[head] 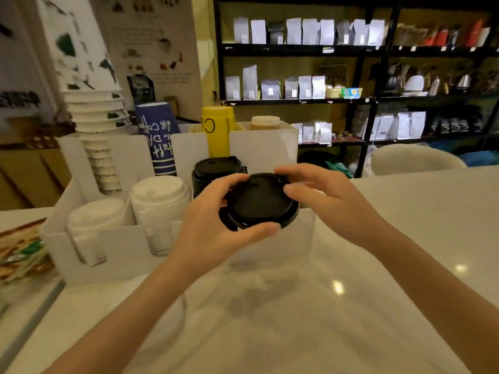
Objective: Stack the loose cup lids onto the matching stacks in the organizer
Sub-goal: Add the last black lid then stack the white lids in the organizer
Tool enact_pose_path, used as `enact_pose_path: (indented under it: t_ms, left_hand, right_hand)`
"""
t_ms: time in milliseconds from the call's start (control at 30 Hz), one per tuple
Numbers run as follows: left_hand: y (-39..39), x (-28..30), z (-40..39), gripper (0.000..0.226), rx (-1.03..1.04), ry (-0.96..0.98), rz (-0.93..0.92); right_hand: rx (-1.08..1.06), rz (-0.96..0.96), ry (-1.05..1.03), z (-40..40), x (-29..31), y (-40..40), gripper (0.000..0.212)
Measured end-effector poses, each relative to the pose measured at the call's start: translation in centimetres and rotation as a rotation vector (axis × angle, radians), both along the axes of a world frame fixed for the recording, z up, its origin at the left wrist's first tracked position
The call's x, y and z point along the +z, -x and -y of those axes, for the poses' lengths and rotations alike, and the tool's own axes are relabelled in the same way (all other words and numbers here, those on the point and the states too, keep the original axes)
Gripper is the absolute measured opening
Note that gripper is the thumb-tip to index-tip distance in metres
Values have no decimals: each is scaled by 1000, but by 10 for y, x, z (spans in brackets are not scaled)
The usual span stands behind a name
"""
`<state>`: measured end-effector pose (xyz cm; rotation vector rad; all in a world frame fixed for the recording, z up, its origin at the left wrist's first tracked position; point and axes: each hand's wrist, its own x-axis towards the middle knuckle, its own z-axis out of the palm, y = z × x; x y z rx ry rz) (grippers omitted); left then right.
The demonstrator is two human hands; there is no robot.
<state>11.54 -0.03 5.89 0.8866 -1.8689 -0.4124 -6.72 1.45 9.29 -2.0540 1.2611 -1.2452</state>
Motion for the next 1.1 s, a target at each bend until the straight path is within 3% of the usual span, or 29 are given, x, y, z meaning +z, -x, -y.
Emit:
enact_pose_path:
  t_ms: [233,333,500,633,767,900,967,1033,1100]
  left_hand:
    - [-15,30,39,79,145,60,-200]
    - [-19,32,54,77,201,65,-216]
    - [-23,25,69,78,231,-11,-169]
    - [-22,21,76,89,262,-69,-133]
    - [-19,18,78,83,307,-76,-61]
    - [-19,18,76,82,371,-73,-13]
    - [-18,18,75,82,379,-77,3]
    - [-18,20,75,80,361,-89,22]
    - [-21,22,75,79,321,-124,26]
  right_hand:
    - [-32,241,100,49,17,-31,25]
    - [-3,189,31,62,16,-45,35]
    - [9,349,-198,75,5,-51,15]
    - [0,355,-261,83,-3,-51,38]
    - [28,358,-297,93,-4,-50,40]
    - [19,384,-285,97,-5,-54,17]
    - [-3,402,-275,99,-4,-56,20]
    - [-6,394,-267,102,-7,-56,7]
    - [-19,344,-241,103,-10,-54,29]
